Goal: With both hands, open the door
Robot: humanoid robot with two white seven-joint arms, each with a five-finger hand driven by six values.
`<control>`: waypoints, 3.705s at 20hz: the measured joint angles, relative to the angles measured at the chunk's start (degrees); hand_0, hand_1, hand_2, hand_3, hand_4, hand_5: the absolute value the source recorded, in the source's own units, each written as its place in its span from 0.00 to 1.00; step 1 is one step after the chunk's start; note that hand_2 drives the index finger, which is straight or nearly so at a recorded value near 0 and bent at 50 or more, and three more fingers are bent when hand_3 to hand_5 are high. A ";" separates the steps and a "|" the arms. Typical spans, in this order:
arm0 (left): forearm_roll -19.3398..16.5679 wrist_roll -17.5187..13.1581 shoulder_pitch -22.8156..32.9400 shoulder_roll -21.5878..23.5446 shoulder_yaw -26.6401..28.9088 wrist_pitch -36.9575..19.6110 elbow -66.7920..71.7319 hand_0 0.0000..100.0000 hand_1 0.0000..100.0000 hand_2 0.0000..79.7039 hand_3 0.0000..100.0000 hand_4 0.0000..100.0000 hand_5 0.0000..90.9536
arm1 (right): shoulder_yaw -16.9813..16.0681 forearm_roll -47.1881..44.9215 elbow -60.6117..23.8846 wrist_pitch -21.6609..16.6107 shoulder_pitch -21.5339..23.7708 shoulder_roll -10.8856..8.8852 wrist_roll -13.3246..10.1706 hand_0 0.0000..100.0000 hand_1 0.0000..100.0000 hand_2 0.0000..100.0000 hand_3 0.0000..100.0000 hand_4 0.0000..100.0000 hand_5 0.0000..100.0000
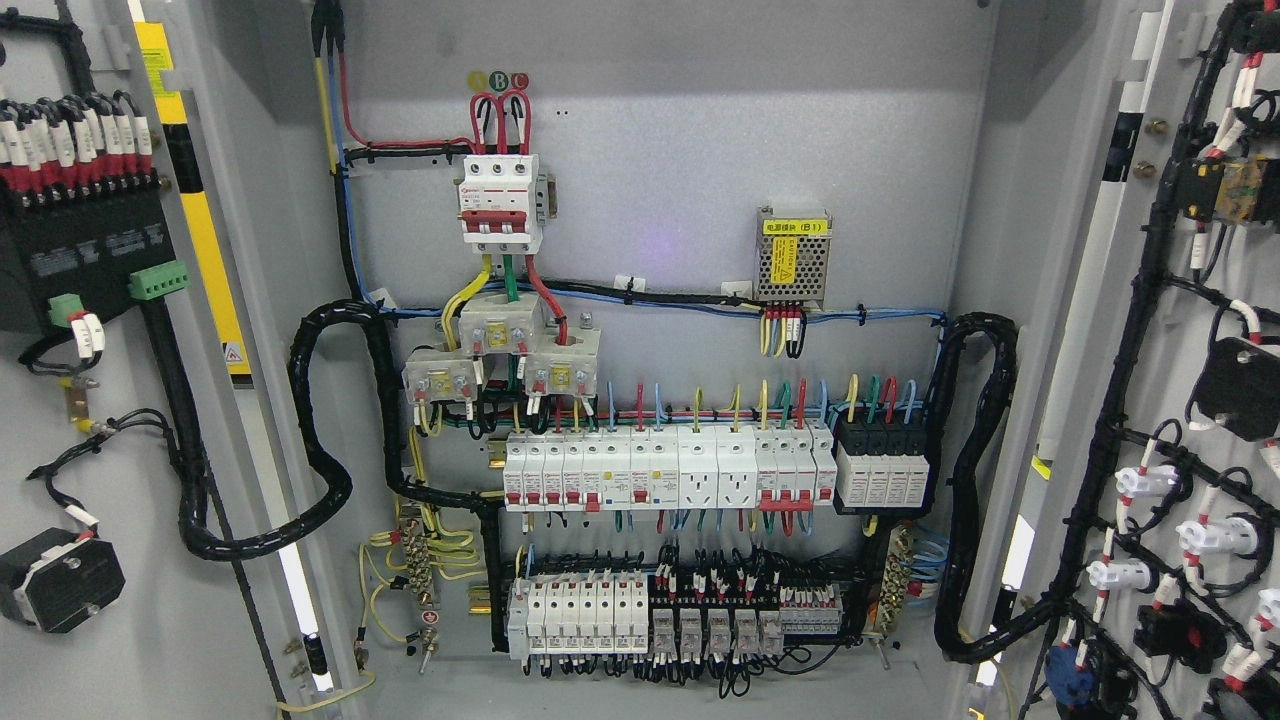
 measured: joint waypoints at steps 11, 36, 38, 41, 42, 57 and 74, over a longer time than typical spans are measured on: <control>1.28 0.22 -0.75 1.79 1.97 1.33 3.36 0.12 0.56 0.00 0.00 0.00 0.00 | -2.94 -0.54 0.16 -0.57 1.99 -0.26 0.00 0.00 0.50 0.04 0.00 0.00 0.00; 3.19 0.29 -6.53 6.43 2.82 2.20 12.45 0.12 0.56 0.00 0.00 0.00 0.00 | -4.91 -0.48 -0.43 -0.50 3.59 -1.98 -0.01 0.00 0.50 0.04 0.00 0.00 0.00; 3.16 0.29 -6.54 6.54 2.75 2.20 12.53 0.12 0.56 0.00 0.00 0.00 0.00 | -4.62 -0.44 -0.58 -0.55 3.66 -2.20 -0.29 0.00 0.50 0.04 0.00 0.00 0.00; 3.12 0.29 -6.51 6.57 2.52 2.20 12.31 0.12 0.56 0.00 0.00 0.00 0.00 | -3.78 -0.35 -0.84 -0.61 3.68 -2.53 -0.10 0.00 0.50 0.04 0.00 0.00 0.00; 3.09 0.35 -6.43 6.56 2.35 2.20 12.09 0.12 0.56 0.00 0.00 0.00 0.00 | -3.36 -0.29 -0.94 -0.61 3.66 -2.70 -0.01 0.00 0.50 0.04 0.00 0.00 0.00; -4.77 4.88 -3.36 2.34 -9.00 2.49 1.33 0.12 0.56 0.00 0.00 0.00 0.00 | 5.81 3.65 1.19 -0.45 3.25 -4.04 0.74 0.00 0.50 0.04 0.00 0.00 0.00; -16.99 15.40 -3.22 -8.70 -28.52 -2.48 25.93 0.12 0.56 0.00 0.00 0.00 0.00 | 18.90 13.36 34.81 -0.51 2.97 -0.28 0.62 0.00 0.50 0.04 0.00 0.00 0.00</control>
